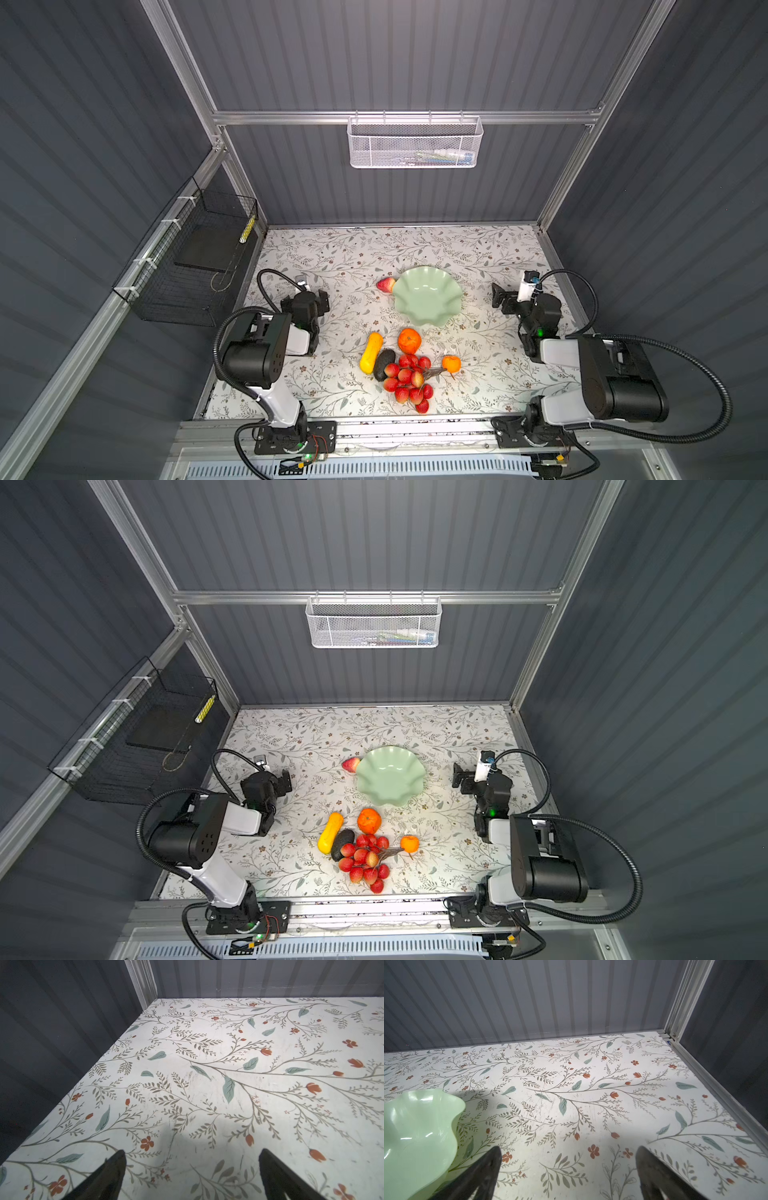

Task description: Place and organize the fake fruits in the fruit bowl

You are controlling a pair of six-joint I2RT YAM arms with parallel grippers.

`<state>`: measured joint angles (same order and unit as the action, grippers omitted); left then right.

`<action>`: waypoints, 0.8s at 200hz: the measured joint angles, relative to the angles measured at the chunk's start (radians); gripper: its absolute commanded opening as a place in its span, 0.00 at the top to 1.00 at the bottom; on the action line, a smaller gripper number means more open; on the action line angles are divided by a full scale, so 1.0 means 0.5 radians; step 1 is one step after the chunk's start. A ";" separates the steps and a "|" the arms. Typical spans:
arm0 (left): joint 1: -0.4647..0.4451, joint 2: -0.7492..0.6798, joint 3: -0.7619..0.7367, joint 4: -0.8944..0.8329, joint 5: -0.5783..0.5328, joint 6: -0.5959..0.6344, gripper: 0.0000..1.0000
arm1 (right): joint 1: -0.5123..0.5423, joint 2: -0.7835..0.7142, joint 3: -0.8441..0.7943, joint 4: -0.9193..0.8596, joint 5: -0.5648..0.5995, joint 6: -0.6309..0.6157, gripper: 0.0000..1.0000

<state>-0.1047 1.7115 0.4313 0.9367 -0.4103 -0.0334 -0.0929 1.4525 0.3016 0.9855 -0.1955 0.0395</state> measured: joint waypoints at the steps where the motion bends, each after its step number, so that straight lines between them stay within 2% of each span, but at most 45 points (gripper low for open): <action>1: 0.000 0.000 0.000 0.000 0.000 0.000 0.00 | 0.000 0.000 0.000 0.000 0.000 0.000 0.01; 160: 0.000 0.000 0.000 -0.001 0.000 0.000 0.00 | 0.000 0.000 0.007 -0.026 0.034 0.008 0.01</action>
<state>-0.1047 1.7115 0.4313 0.9363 -0.4103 -0.0334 -0.0929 1.4525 0.3050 0.9726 -0.1787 0.0437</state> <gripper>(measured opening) 0.997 0.991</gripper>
